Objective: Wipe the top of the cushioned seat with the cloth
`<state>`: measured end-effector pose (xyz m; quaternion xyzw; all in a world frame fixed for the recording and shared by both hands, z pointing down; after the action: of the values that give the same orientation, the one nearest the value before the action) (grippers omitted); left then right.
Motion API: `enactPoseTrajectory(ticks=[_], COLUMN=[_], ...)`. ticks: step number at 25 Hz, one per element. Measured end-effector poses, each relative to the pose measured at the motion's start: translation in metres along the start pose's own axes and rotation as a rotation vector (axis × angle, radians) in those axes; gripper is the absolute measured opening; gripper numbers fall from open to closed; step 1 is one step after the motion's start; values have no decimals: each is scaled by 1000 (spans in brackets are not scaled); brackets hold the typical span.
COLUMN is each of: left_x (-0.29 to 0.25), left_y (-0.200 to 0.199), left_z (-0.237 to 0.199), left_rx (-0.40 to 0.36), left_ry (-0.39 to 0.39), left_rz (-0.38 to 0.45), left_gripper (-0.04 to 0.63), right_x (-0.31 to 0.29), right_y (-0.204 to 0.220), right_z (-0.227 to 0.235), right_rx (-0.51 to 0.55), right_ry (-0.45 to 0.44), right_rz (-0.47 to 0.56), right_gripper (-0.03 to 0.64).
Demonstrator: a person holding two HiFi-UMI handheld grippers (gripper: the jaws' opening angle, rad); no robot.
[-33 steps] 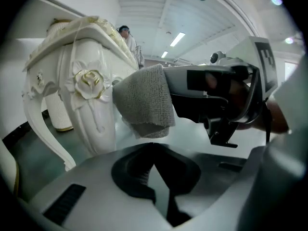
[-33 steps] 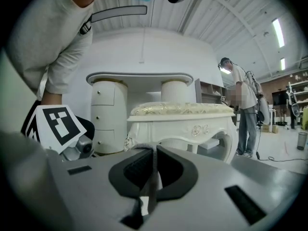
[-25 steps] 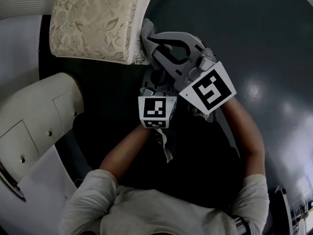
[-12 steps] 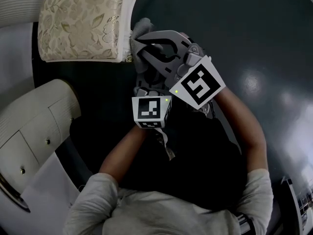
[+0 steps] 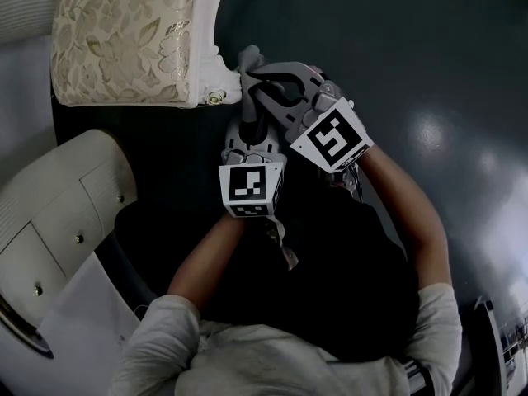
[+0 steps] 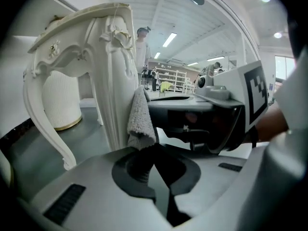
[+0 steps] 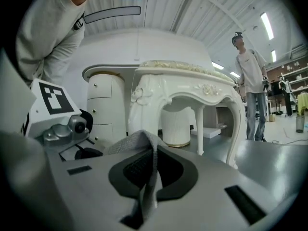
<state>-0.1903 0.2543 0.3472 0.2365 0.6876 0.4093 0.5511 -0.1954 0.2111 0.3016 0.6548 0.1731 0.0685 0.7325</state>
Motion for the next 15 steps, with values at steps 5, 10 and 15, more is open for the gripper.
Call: enactPoseTrajectory(ticks=[5, 10, 15], left_x=[-1, 0, 0], left_y=[11, 25, 36], left_z=[0, -7, -11], left_rx=[-7, -14, -23], left_ry=[2, -11, -19], left_rz=[-29, -58, -91], left_gripper=[14, 14, 14], right_x=[-10, -19, -28], right_y=[34, 62, 88], right_z=[1, -1, 0], right_rx=[-56, -69, -99], right_ry=[-6, -22, -30], right_rz=[-44, -95, -140], right_gripper=[14, 14, 14])
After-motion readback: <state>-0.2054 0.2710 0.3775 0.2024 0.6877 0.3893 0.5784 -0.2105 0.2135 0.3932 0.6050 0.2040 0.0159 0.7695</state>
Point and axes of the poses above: the fingertips, and each gripper's own axes: x backward along the fingers, z to its right, y out of its underside, the point moved 2 cm from there along x, backward along the fingers, and after that the axes turned 1 degree about z, right-handed, at the moved point
